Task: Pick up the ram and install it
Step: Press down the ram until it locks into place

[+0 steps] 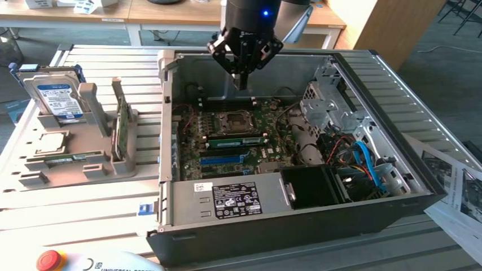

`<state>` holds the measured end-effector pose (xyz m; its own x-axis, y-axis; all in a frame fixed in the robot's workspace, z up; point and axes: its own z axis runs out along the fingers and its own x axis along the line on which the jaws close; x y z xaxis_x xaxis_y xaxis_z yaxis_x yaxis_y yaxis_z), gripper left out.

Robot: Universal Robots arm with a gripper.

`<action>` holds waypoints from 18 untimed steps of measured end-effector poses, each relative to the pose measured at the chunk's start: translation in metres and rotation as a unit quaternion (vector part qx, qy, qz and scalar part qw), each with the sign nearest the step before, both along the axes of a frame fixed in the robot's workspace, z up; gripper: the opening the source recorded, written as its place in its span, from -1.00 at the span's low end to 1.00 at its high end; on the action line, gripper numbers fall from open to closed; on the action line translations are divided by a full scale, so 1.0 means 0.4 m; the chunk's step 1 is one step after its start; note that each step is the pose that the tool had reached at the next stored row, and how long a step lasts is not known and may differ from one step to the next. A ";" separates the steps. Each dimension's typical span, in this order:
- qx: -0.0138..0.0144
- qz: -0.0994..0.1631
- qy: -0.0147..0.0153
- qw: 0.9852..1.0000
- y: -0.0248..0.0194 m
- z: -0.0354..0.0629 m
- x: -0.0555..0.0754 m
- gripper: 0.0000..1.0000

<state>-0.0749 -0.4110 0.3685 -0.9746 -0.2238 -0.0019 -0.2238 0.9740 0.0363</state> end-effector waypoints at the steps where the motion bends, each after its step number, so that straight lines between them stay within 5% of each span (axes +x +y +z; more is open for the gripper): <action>1: 0.000 -0.007 0.000 1.000 0.000 0.000 0.000 -0.79; 10: 0.000 -0.063 0.000 0.998 0.000 -0.001 0.000 -0.79; 18: 0.001 -0.076 0.000 0.997 0.000 -0.001 0.000 -0.79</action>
